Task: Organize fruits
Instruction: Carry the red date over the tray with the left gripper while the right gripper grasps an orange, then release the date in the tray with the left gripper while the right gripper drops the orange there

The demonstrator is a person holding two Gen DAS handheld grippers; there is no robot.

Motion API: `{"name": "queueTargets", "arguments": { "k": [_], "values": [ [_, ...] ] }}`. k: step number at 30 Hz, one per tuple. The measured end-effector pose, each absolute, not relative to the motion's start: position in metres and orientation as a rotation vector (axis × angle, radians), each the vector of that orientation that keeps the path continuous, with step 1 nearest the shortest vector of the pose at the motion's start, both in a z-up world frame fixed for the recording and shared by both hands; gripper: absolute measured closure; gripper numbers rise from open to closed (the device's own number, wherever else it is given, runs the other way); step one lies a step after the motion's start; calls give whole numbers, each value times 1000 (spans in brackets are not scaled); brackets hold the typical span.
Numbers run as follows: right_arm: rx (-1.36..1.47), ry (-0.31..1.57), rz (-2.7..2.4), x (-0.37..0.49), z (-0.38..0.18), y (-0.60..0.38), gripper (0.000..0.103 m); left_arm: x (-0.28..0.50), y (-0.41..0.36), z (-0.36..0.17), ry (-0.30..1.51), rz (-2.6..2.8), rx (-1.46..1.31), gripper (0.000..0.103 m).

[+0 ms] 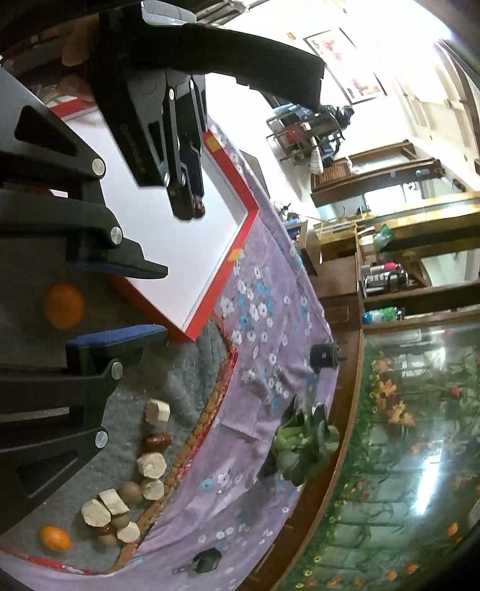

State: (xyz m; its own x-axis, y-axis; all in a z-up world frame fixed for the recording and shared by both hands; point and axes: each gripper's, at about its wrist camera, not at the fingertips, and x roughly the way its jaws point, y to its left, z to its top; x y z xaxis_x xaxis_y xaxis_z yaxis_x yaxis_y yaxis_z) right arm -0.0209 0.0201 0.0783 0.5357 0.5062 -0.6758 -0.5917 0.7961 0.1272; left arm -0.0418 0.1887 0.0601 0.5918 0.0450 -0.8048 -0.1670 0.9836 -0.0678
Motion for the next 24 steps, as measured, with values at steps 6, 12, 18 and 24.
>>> {"name": "queueTargets", "arguments": {
  "k": [6, 12, 18, 24],
  "values": [
    [-115, 844, 700, -29, 61, -15, 49, -37, 192, 52, 948, 110, -175, 82],
    [-232, 916, 706, -46, 24, 4, 49, -31, 188, 52, 949, 107, -181, 82],
    [-199, 897, 702, -39, 23, 1, 70, -31, 194, 54, 951, 122, -179, 82],
    [-159, 835, 725, -23, 53, 14, 70, -24, 207, 59, 951, 149, -176, 82]
  ]
}}
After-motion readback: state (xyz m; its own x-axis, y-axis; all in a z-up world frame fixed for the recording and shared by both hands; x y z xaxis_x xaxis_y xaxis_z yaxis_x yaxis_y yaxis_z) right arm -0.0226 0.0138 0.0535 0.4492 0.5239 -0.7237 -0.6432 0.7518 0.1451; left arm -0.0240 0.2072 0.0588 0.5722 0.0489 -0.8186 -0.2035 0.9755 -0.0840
